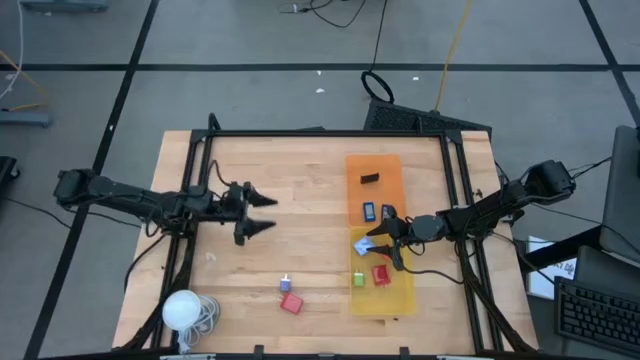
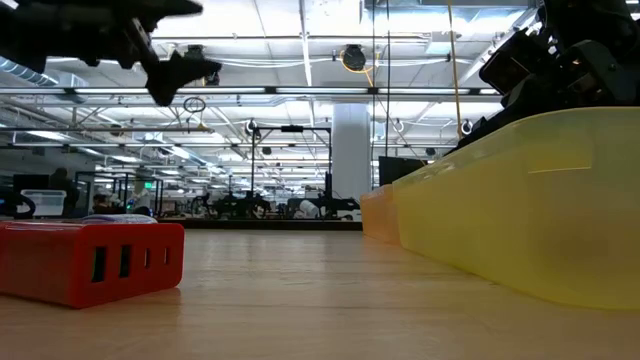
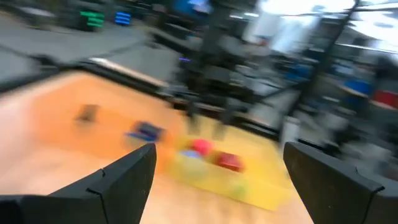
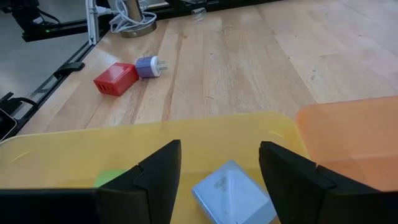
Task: Pick & Place Office items
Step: Put the red charger adapter into the yellow bin
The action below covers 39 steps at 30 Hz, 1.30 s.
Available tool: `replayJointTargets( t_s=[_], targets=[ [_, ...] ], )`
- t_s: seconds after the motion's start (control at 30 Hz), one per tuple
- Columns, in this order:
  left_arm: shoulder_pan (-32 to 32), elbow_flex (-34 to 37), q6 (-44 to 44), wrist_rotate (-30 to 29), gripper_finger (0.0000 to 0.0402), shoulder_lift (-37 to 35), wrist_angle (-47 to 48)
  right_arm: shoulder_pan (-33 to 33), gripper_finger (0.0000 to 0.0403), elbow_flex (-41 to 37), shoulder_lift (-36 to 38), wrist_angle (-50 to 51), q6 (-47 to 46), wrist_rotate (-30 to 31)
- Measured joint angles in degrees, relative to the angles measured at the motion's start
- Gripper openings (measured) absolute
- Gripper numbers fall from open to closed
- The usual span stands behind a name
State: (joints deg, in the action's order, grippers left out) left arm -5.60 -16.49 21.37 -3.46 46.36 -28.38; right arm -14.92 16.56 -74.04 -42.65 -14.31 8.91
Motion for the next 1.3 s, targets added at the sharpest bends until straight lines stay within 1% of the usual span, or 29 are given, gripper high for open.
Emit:
replayJointTargets(
  t_s=[0.07, 0.17, 0.27, 0.43, 0.6, 0.67, 0.77, 0.9, 1.0, 1.13, 1.3],
  targets=[
    [-1.0, 0.0, -0.4, 3.9, 0.0351, 2.6, -4.1, 0.0, 0.0204, 0.0, 0.0, 0.0, 0.0, 0.0],
    [-3.5, 0.0, -1.1, 4.7, 0.0351, 6.4, -7.3, 0.0, 0.0205, 0.0, 0.0, 0.0, 0.0, 0.0],
    [-6.4, -1.1, -1.1, 2.3, 0.0351, 10.5, -7.0, 0.0, 0.0205, 0.0, 0.0, 0.0, 0.0, 0.0],
    [-12.0, -5.3, -3.0, -3.8, 0.0351, 17.7, -1.8, 0.0, 0.0201, 0.0, 0.0, 0.0, 0.0, 0.0],
    [-17.9, -10.5, -7.3, -4.6, 0.0351, 27.2, -0.5, 0.0, 0.0201, 0.0, 0.0, 0.0, 0.0, 0.0],
    [-19.8, -13.1, -5.8, -4.5, 0.0351, 31.2, 0.2, 0.0, 0.02, 0.0, 0.0, 0.0, 0.0, 0.0],
    [-22.3, -16.6, -3.0, -4.7, 0.0351, 36.9, 4.0, 0.0, 0.0199, 0.0, 0.0, 0.0, 0.0, 0.0],
    [-25.8, -20.7, 2.9, -7.3, 0.0351, 43.4, 9.6, 0.0, 0.0201, 0.0, 0.0, -0.2, 0.0, 0.0],
    [-28.1, -22.0, 6.7, -9.9, 0.0351, 46.9, 11.7, 0.0, 0.0199, 0.0, 0.0, -0.5, 0.0, 0.0],
    [-30.0, -22.9, 11.8, -13.1, 0.0351, 50.1, 11.6, 0.0, 0.0197, 0.0, 0.0, -0.8, 0.0, 0.0],
    [-31.7, -23.7, 13.7, -14.4, 0.0351, 53.4, 10.9, 0.0, 0.0198, 0.0, 0.0, -0.9, 0.0, 0.0]
  ],
)
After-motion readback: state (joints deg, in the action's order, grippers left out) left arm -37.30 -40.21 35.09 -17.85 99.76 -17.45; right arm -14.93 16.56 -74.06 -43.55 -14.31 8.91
